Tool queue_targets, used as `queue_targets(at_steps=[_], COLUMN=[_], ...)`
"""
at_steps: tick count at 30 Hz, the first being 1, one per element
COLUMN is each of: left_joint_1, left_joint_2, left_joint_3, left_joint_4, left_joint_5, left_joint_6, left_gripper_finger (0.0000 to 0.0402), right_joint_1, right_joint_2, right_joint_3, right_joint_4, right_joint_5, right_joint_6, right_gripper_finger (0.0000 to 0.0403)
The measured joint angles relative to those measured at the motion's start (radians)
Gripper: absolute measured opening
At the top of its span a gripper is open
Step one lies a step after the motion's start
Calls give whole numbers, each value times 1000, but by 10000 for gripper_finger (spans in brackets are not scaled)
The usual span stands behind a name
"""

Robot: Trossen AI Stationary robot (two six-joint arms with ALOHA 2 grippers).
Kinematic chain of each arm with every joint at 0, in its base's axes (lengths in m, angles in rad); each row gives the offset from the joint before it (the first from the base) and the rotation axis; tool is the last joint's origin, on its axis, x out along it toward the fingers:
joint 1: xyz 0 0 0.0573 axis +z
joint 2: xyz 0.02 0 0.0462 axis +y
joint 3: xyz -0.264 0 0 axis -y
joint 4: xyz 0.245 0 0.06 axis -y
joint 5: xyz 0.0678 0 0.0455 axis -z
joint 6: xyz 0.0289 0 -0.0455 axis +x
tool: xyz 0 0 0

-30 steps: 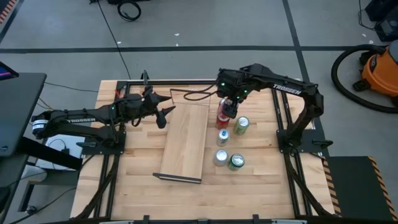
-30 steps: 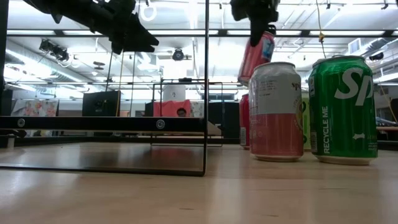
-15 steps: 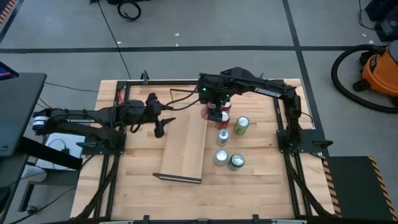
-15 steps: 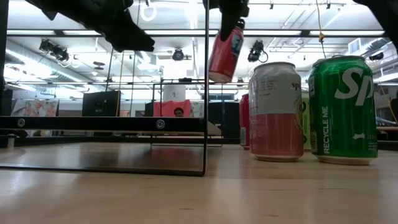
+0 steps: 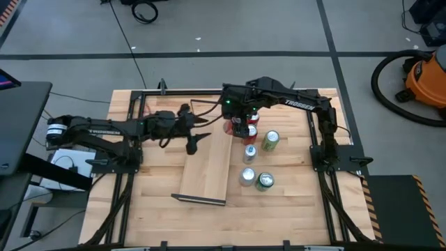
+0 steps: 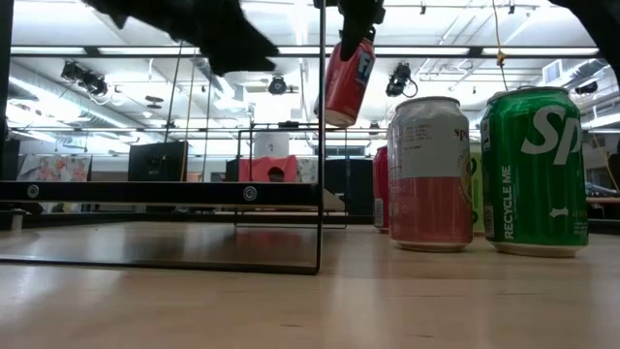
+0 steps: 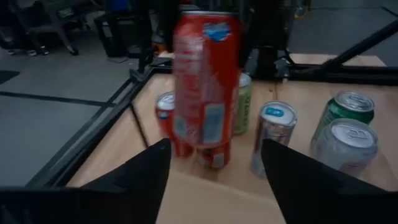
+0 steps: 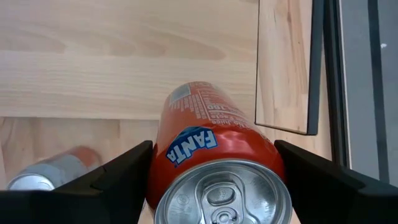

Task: Place canned beverage on shelf
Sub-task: Put the right orange soda can on the shelf

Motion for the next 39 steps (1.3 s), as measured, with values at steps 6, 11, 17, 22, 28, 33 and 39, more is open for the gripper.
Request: queue_targets(at_steps=[6, 11, 17, 22, 28, 33, 39], left_joint_1=[-13, -10, -10, -10, -9, -4, -4], left_joint_2=[131, 195, 248, 290, 293, 292, 291], left_joint_3=[92, 111, 111, 111, 111, 111, 111], left_joint_4=[10, 65, 138, 169, 171, 163, 160], left_joint_5=[1, 1, 28, 53, 53, 56, 56], left_joint_6=[58, 89, 92, 92, 92, 88, 81], left_gripper_finger=[335, 363, 366, 366, 332, 290, 290], right_joint_1=[27, 60, 86, 94, 95, 94, 94], right_joint_2=[0, 0, 0, 0, -1, -1, -1], right_joint_3=[0, 0, 0, 0, 0, 0, 0], right_joint_4=[15, 36, 57, 81, 81, 82, 91], right_joint_5=[0, 0, 0, 0, 0, -1, -7], right_joint_6=[-13, -18, -24, -26, -26, -30, -27], right_gripper_finger=[327, 327, 327, 327, 327, 327, 338])
